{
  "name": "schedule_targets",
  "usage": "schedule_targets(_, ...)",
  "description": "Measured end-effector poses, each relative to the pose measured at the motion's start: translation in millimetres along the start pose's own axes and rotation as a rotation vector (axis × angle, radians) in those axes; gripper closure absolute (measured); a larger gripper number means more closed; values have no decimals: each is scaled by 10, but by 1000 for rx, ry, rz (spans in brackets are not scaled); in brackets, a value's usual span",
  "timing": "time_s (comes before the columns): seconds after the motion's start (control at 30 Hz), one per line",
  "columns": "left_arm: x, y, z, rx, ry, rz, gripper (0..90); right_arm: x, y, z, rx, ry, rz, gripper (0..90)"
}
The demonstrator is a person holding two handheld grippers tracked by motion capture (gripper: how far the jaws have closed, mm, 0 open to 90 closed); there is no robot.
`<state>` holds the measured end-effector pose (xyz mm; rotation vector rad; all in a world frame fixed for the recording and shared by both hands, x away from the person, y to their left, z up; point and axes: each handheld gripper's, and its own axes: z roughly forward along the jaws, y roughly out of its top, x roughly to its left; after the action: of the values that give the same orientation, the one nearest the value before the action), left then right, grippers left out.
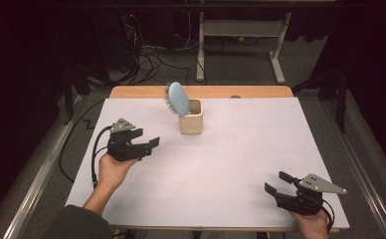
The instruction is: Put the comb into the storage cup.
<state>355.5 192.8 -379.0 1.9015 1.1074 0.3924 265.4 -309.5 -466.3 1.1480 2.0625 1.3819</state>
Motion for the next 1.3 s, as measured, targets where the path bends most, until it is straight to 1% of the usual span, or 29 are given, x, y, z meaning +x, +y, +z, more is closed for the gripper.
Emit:
schedule_targets(0.23,18,-49,-33,-1,-1,-11,289,-2,1,3,1,1,-2,284)
schedule_targets(0.73,22,-147,-98,-9,-6,-21,288,0,1,3,2,0,-3,284)
schedule_targets(0.87,25,-177,-119,-11,-4,-27,288,1,1,5,2,-1,-6,284)
schedule_targets(0.97,28,-200,-135,-10,2,-22,288,1,1,5,2,-1,-5,284)
schedule_targets(1.3,45,-281,-171,-15,6,-39,285,3,2,6,4,-3,-6,284)
